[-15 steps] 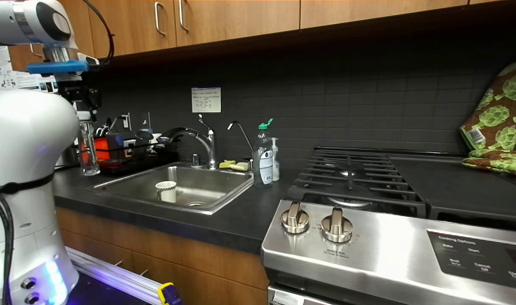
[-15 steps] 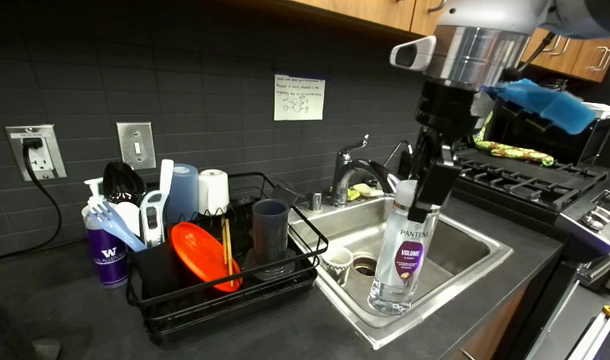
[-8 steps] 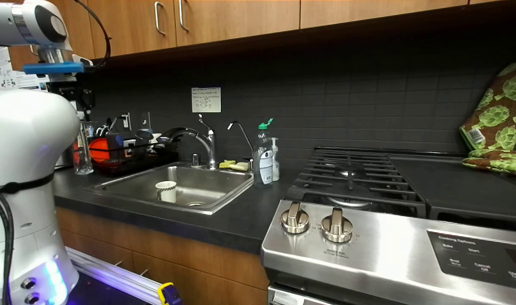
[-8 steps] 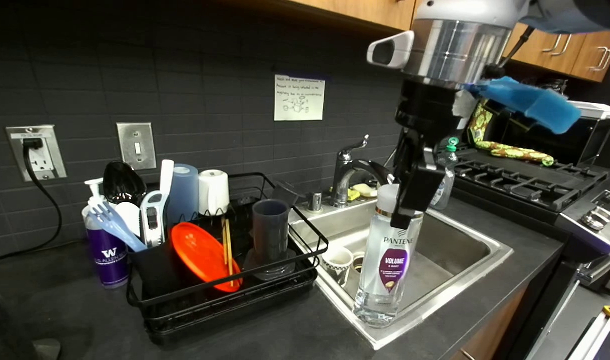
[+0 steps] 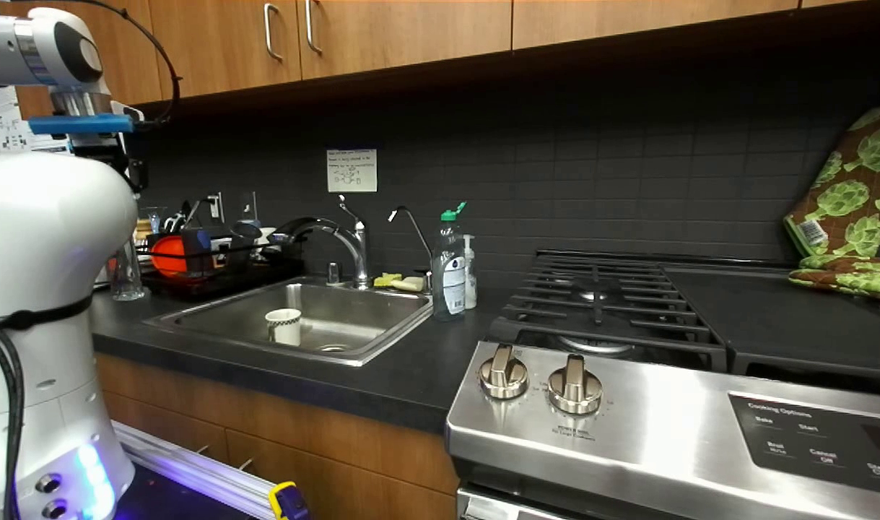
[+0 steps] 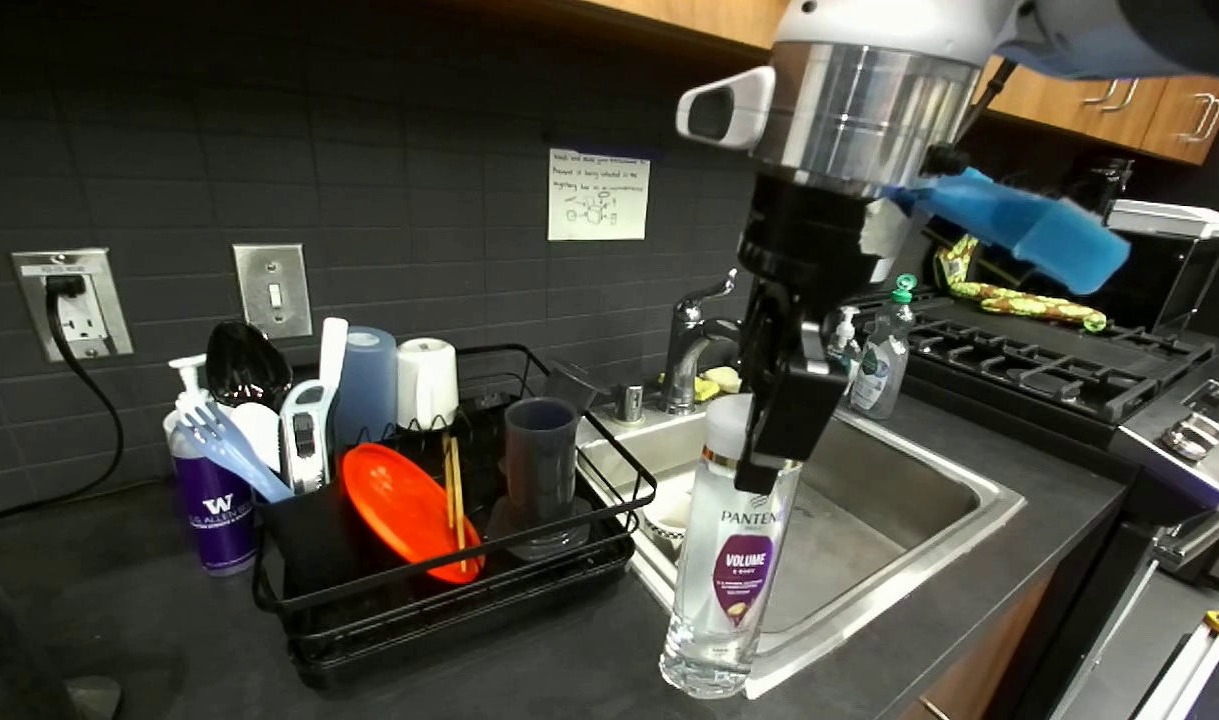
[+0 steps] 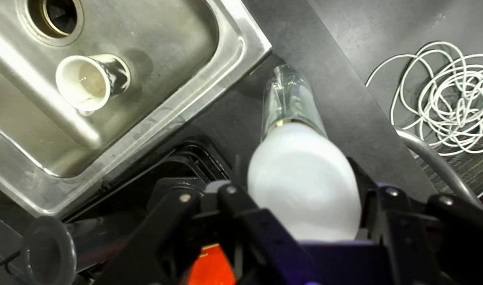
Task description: Move the water bottle to the left
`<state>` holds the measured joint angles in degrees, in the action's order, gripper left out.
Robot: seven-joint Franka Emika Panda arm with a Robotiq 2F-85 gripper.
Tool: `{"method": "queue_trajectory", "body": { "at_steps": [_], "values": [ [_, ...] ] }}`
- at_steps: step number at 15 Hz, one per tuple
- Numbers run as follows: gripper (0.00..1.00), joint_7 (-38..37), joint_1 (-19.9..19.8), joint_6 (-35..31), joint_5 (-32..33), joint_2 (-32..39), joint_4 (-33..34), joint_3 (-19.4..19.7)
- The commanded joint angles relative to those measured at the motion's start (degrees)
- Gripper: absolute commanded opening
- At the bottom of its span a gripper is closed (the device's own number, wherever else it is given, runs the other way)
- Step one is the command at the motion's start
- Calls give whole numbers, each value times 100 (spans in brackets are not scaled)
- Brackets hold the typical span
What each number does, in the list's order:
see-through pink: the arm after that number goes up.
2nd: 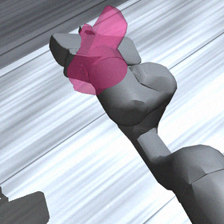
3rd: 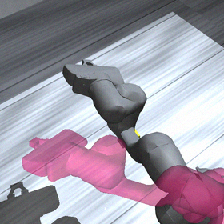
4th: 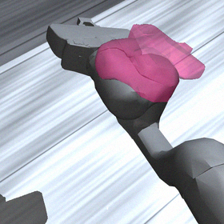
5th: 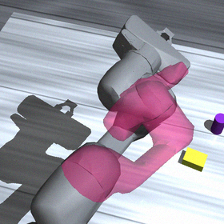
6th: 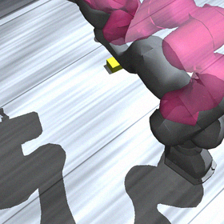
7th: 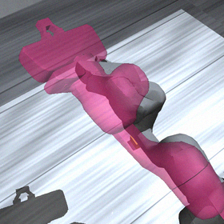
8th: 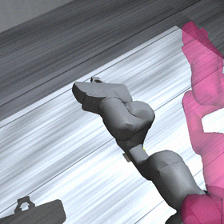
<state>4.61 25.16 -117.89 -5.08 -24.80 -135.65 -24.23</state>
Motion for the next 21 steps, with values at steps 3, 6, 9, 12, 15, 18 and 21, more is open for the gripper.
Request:
{"method": "queue_trajectory", "body": {
  "at_steps": [3, 6, 9, 12, 15, 18, 21],
  "values": [
    [32, -37, 28, -245, 90, 529, 413, -62],
    [32, -23, 8, -483, 178, 712, 476, -81],
    [32, -21, -13, -667, 289, 871, 524, -78],
    [32, -30, -23, -762, 393, 1008, 530, -78],
    [32, -49, -30, -830, 507, 1137, 515, -86],
    [32, -73, -35, -866, 605, 1254, 527, -89],
    [32, -95, -44, -908, 694, 1335, 532, -84]
  ]
}}
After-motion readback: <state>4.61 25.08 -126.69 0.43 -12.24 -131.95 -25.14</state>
